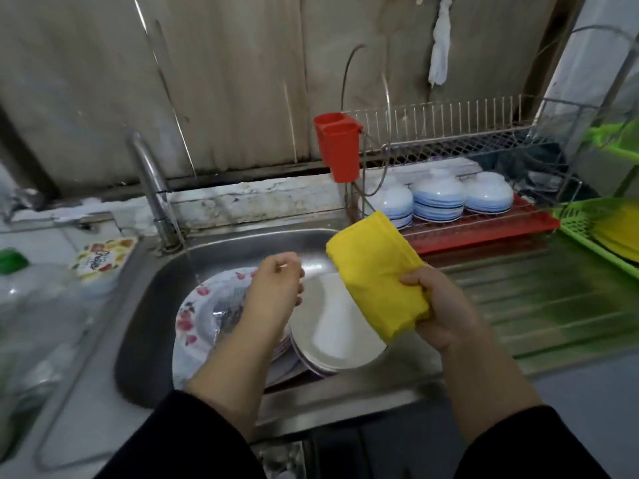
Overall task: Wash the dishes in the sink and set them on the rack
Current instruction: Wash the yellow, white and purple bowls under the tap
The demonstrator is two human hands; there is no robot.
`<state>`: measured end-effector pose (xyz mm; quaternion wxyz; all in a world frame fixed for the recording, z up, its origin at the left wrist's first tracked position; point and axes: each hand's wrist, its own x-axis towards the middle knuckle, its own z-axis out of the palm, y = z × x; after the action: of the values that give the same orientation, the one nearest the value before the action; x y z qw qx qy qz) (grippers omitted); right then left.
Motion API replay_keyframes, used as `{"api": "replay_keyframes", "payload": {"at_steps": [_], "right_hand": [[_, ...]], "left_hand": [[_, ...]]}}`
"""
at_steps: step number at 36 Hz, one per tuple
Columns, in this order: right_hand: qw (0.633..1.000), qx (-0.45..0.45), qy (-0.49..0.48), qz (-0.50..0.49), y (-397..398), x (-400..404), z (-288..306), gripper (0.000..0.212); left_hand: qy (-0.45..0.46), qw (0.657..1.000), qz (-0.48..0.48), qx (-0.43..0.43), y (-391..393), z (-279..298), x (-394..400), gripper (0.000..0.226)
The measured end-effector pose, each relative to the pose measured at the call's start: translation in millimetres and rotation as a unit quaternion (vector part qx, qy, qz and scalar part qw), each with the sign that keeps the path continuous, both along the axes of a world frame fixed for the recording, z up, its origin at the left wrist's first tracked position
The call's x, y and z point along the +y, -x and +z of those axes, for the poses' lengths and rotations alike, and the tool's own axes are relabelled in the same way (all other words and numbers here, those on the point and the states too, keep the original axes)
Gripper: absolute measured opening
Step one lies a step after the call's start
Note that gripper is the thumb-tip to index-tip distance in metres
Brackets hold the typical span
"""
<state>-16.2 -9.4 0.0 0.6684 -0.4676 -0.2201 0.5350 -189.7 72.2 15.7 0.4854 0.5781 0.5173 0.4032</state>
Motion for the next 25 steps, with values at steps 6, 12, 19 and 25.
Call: {"api": "replay_keyframes", "payload": {"at_steps": [6,12,19,25], "right_hand": [[0.993,-0.095,0.038,-0.065,7,15,-34,0.036],[0.976,-0.194,0.040,-0.087,12,19,-52,0.037],[0.942,-0.327,-0.017,-0.070,19,19,-54,0.033],[0.848,-0.522,0.041,-0.080,11,34,-78,0.055]], "left_hand": [[0.009,0.982,0.052,0.181,10,-59,10,0.043],[0.015,0.964,0.005,0.264,7,-84,5,0.044],[0.028,0.946,-0.018,0.323,7,-86,2,0.034],[0.035,0.924,-0.034,0.379,7,-87,3,0.039]]}}
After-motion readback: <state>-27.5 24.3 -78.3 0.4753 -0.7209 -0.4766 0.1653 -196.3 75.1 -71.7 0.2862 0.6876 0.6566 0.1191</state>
